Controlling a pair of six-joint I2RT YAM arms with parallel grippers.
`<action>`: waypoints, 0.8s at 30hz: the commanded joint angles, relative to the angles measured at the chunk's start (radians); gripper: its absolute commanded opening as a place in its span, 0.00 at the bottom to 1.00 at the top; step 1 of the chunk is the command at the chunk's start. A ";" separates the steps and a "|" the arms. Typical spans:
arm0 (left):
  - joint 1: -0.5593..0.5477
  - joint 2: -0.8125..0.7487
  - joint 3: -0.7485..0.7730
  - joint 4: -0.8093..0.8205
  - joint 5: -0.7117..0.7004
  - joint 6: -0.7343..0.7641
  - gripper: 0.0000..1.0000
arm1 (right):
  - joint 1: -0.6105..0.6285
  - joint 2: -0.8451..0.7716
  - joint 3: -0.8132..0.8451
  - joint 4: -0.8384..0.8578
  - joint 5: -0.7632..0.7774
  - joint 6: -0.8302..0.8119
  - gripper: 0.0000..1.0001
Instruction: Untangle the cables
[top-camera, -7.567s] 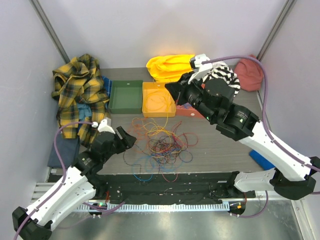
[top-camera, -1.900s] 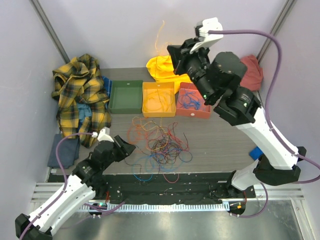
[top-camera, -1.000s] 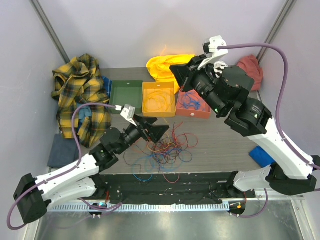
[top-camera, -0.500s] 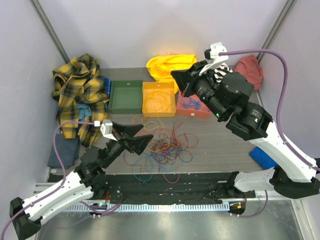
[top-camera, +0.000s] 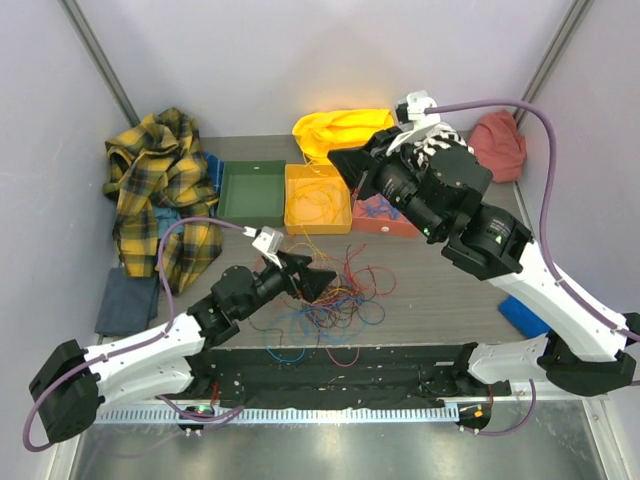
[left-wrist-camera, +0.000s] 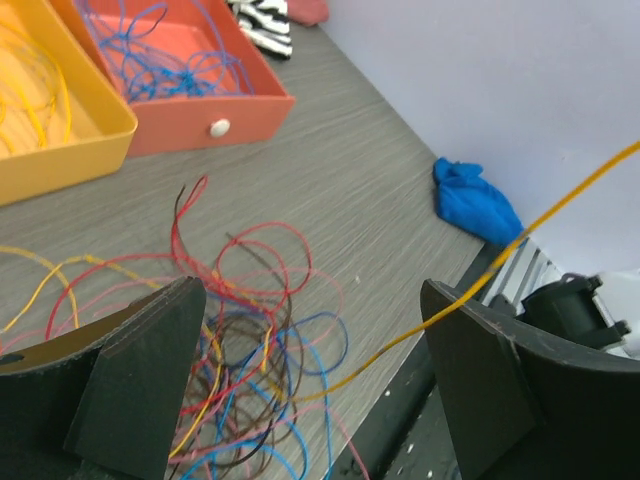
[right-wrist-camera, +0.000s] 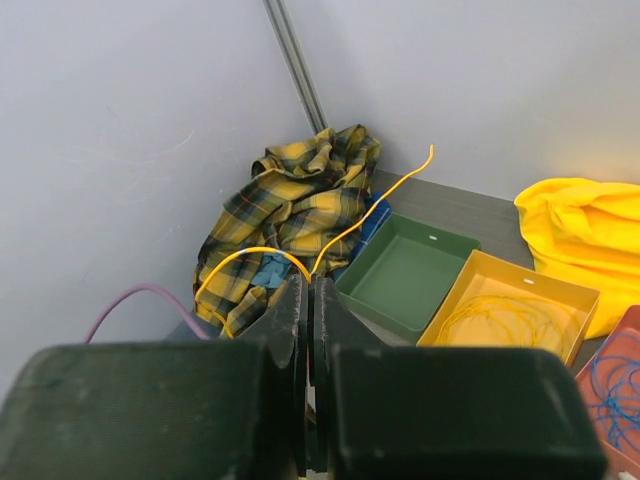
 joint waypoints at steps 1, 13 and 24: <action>-0.006 0.041 0.099 0.117 0.008 0.019 0.89 | 0.007 -0.030 -0.036 0.054 -0.016 0.025 0.01; -0.004 -0.003 0.466 -0.345 -0.149 0.102 0.00 | 0.007 -0.194 -0.290 0.054 0.051 0.081 0.61; -0.001 0.179 1.106 -0.790 -0.246 0.200 0.00 | 0.007 -0.338 -0.718 0.156 -0.025 0.198 0.65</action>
